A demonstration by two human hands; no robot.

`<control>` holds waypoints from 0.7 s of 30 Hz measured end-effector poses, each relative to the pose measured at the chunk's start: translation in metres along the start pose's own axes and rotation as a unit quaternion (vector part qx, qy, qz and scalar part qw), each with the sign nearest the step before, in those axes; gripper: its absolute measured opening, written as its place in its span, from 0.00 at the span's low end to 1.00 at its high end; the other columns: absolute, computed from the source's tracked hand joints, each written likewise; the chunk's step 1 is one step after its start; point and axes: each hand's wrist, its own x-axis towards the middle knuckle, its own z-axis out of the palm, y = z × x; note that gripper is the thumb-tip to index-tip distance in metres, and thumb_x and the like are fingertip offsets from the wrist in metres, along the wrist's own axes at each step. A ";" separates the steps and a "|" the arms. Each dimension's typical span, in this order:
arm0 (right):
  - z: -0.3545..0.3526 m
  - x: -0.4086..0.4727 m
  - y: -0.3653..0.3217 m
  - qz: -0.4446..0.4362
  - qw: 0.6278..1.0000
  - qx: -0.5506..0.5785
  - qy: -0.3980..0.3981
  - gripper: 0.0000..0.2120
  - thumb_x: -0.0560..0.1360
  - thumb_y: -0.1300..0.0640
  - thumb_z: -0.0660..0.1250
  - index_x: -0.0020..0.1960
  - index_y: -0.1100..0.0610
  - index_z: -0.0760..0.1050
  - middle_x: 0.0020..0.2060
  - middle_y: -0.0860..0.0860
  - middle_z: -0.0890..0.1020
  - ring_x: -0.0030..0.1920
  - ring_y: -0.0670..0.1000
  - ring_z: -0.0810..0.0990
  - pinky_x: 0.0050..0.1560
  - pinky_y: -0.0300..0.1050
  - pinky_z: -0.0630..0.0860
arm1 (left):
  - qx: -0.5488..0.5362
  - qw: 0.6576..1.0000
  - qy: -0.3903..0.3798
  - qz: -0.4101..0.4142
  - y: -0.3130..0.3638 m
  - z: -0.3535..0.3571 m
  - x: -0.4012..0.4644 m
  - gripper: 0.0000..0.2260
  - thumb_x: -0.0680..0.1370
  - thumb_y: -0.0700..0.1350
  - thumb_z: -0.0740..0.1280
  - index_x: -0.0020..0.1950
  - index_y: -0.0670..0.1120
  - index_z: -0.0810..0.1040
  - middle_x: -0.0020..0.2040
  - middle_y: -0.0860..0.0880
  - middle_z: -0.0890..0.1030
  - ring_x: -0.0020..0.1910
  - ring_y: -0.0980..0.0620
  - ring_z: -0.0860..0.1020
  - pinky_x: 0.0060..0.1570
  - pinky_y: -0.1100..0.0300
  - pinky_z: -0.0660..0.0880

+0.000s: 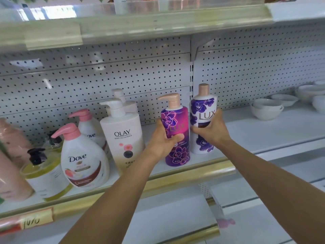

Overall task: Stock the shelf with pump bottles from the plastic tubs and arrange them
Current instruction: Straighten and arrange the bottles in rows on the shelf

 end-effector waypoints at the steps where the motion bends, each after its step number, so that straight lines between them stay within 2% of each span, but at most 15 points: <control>1: -0.004 -0.004 0.002 -0.002 1.000 0.000 -0.001 0.38 0.60 0.48 0.80 0.58 0.52 0.59 0.51 0.50 0.75 0.50 0.51 0.77 0.50 0.52 0.77 | -0.002 1.000 0.007 0.002 -0.002 0.001 -0.001 0.30 0.73 0.44 0.75 0.70 0.49 0.62 0.62 0.51 0.78 0.62 0.52 0.76 0.66 0.45 0.72; 4: -0.013 -0.015 0.005 -0.009 1.000 0.010 -0.006 0.38 0.61 0.49 0.80 0.59 0.51 0.59 0.52 0.49 0.75 0.51 0.51 0.77 0.52 0.51 0.77 | -0.005 0.999 0.049 0.019 -0.011 0.011 -0.005 0.32 0.71 0.47 0.76 0.70 0.52 0.62 0.63 0.52 0.76 0.61 0.52 0.76 0.64 0.47 0.73; 6: -0.016 -0.017 0.008 -0.015 1.000 0.019 -0.008 0.39 0.62 0.49 0.81 0.62 0.52 0.59 0.53 0.48 0.75 0.51 0.50 0.77 0.52 0.49 0.77 | -0.002 0.996 0.084 0.016 -0.023 0.026 -0.009 0.38 0.69 0.48 0.78 0.71 0.53 0.60 0.64 0.51 0.74 0.62 0.52 0.75 0.63 0.50 0.73; 9: -0.012 -0.019 0.017 -0.002 0.999 0.035 -0.031 0.42 0.62 0.50 0.81 0.67 0.53 0.59 0.55 0.48 0.76 0.52 0.49 0.78 0.52 0.47 0.78 | -0.006 0.988 0.152 0.000 -0.040 0.051 -0.014 0.46 0.63 0.50 0.81 0.73 0.52 0.57 0.64 0.50 0.71 0.63 0.51 0.73 0.63 0.47 0.75; 10: -0.008 -0.021 0.021 0.008 0.999 0.039 -0.035 0.44 0.60 0.50 0.81 0.67 0.52 0.59 0.55 0.48 0.77 0.52 0.50 0.79 0.52 0.50 0.80 | -0.005 0.985 0.173 -0.005 -0.044 0.058 -0.014 0.47 0.62 0.50 0.81 0.73 0.53 0.57 0.64 0.50 0.71 0.64 0.50 0.73 0.62 0.46 0.76; 12: -0.002 -0.025 0.029 0.023 0.998 0.054 -0.038 0.45 0.58 0.49 0.82 0.66 0.50 0.59 0.56 0.50 0.77 0.52 0.52 0.80 0.44 0.53 0.83 | 0.010 0.980 0.201 -0.013 -0.050 0.066 -0.012 0.48 0.61 0.51 0.82 0.73 0.52 0.57 0.65 0.49 0.70 0.64 0.50 0.73 0.61 0.48 0.77; 15: 0.003 -0.026 0.030 0.025 0.997 0.062 -0.036 0.45 0.59 0.52 0.83 0.66 0.50 0.58 0.57 0.51 0.76 0.54 0.52 0.79 0.36 0.46 0.83 | 0.034 0.977 0.208 -0.015 -0.054 0.068 -0.011 0.44 0.64 0.50 0.81 0.72 0.50 0.58 0.63 0.50 0.71 0.60 0.54 0.73 0.54 0.58 0.77; 19: 0.004 -0.027 0.033 0.031 0.998 0.047 -0.032 0.46 0.56 0.47 0.82 0.64 0.47 0.58 0.55 0.51 0.76 0.53 0.53 0.80 0.38 0.53 0.84 | 0.044 0.982 0.182 -0.015 -0.058 0.058 -0.012 0.42 0.64 0.49 0.81 0.69 0.49 0.59 0.58 0.53 0.71 0.54 0.58 0.72 0.42 0.69 0.72; 21: 0.005 -0.030 0.035 0.027 0.998 0.038 -0.034 0.45 0.55 0.45 0.81 0.63 0.47 0.58 0.54 0.50 0.76 0.51 0.53 0.80 0.37 0.52 0.84 | 0.043 0.983 0.178 -0.011 -0.061 0.051 -0.011 0.42 0.64 0.49 0.81 0.68 0.49 0.59 0.57 0.54 0.71 0.53 0.57 0.73 0.42 0.68 0.72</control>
